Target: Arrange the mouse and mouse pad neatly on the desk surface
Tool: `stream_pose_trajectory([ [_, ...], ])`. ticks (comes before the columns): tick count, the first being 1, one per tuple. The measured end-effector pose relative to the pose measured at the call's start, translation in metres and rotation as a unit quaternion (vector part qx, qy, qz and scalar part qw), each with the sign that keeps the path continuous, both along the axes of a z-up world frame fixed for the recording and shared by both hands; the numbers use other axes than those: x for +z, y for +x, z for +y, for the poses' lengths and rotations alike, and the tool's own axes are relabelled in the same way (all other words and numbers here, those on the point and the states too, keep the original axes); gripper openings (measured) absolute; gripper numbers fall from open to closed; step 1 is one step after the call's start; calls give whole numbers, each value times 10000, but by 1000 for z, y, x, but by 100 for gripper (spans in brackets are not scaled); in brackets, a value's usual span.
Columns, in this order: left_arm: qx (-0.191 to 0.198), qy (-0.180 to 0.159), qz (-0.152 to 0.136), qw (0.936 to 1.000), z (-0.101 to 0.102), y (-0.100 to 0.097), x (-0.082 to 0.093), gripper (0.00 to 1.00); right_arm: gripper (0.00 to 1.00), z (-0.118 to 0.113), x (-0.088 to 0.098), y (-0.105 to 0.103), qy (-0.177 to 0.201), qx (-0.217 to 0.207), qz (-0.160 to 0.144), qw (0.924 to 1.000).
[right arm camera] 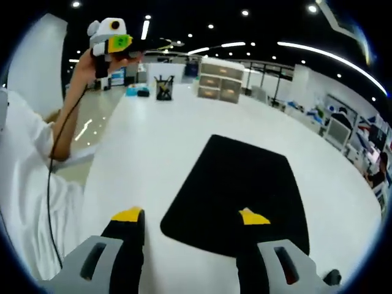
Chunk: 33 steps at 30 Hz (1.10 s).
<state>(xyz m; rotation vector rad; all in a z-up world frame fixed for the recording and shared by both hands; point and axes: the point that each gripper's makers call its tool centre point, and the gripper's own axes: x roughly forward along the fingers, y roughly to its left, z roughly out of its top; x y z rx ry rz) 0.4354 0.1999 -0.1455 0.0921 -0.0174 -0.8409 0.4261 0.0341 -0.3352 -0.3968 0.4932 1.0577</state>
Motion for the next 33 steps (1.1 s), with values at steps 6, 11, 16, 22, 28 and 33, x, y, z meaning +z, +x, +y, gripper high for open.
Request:
stream_pose_trajectory([
  [6, 13, 10, -8, 10000, 1, 0, 0, 55, 57, -2, -6, 3, -3, -35, 100, 9999],
  [11, 23, 39, -13, 10000, 1, -1, 0, 55, 56, -5, -11, 5, -103, -92, 160, 9998],
  [16, 40, 45, -23, 10000, 2, -1, -1, 55, 56, -5, -11, 5, 25, -111, 289, 9995],
  [22, 33, 50, -24, 10000, 1, -1, -1, 54, 51, -6, -10, 7, 126, -152, 233, 9995],
  [28, 34, 32, -30, 10000, 2, -1, 0, 54, 51, -5, -11, 6, 136, -161, 217, 9995],
  [33, 28, 19, -20, 10000, 1, -1, -1, 54, 49, -4, -12, 3, 128, -163, 219, 9995],
])
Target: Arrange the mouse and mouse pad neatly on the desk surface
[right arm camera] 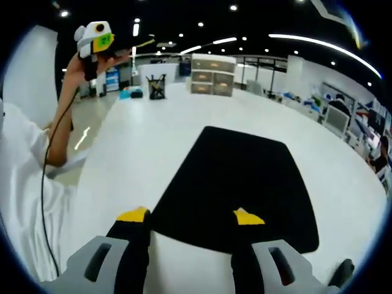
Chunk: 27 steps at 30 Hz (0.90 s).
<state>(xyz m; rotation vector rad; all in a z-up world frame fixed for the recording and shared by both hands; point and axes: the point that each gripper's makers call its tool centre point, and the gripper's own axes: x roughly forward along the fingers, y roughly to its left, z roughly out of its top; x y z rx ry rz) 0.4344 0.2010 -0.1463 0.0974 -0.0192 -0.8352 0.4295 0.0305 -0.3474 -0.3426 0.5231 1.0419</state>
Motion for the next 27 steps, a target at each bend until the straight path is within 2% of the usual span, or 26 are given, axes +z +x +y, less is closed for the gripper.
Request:
stream_pose_trajectory([
  [17, -36, 34, 23, 10000, -3, 1, -2, 54, 37, 8, -1, -1, 144, 210, -58, 9997],
  [27, -24, 54, 20, 10000, -3, 1, -2, 54, 27, 9, 0, 5, 186, 97, -21, 9998],
])
